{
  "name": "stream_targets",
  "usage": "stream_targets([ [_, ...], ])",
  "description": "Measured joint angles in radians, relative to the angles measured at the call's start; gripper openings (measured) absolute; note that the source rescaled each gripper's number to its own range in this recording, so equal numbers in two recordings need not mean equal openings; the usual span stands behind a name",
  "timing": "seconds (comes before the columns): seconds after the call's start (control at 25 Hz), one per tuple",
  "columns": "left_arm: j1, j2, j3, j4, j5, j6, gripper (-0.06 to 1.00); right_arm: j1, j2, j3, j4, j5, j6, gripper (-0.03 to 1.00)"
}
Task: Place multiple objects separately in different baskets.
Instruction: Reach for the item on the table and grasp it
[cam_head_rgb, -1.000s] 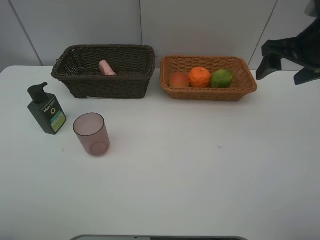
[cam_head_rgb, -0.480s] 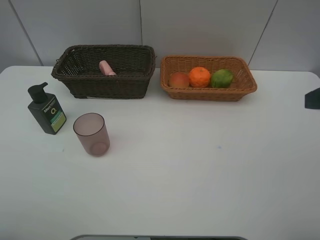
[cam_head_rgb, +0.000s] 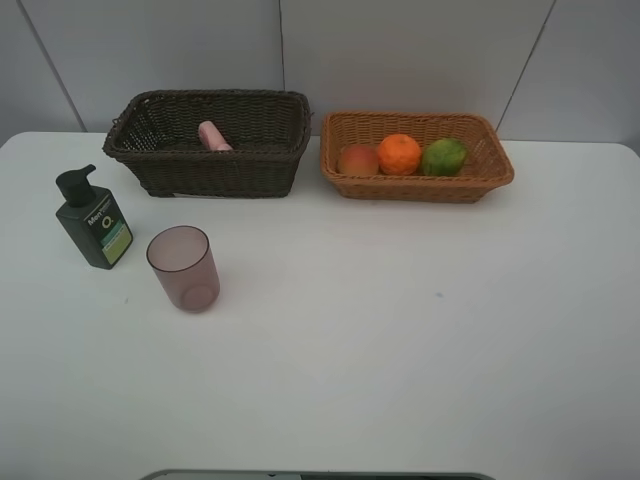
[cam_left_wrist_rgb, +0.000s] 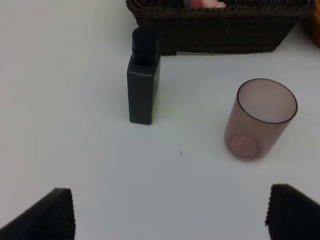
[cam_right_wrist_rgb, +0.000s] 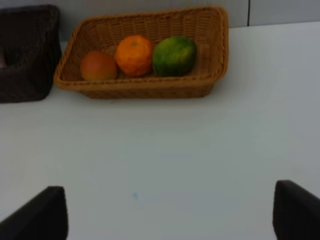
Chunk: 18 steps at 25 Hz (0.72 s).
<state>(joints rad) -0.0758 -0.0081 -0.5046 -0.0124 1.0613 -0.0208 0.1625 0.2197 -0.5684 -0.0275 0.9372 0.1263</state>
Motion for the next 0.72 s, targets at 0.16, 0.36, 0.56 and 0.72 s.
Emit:
stream_targets([
  [0.16, 0.000, 0.000, 0.000, 0.000, 0.000, 0.000, 1.00, 0.000, -0.056, 0.001, -0.016, 0.001, 0.000, 0.78],
  [0.36, 0.000, 0.000, 0.000, 0.000, 0.000, 0.000, 1.00, 0.000, -0.127, 0.001, -0.033, 0.027, 0.000, 0.78],
  [0.56, 0.000, 0.000, 0.000, 0.000, 0.000, 0.000, 1.00, 0.000, -0.179, 0.001, -0.047, 0.080, 0.000, 0.78],
  [0.72, 0.000, 0.000, 0.000, 0.000, 0.000, 0.000, 1.00, 0.000, -0.209, 0.013, -0.064, 0.116, 0.000, 0.78],
])
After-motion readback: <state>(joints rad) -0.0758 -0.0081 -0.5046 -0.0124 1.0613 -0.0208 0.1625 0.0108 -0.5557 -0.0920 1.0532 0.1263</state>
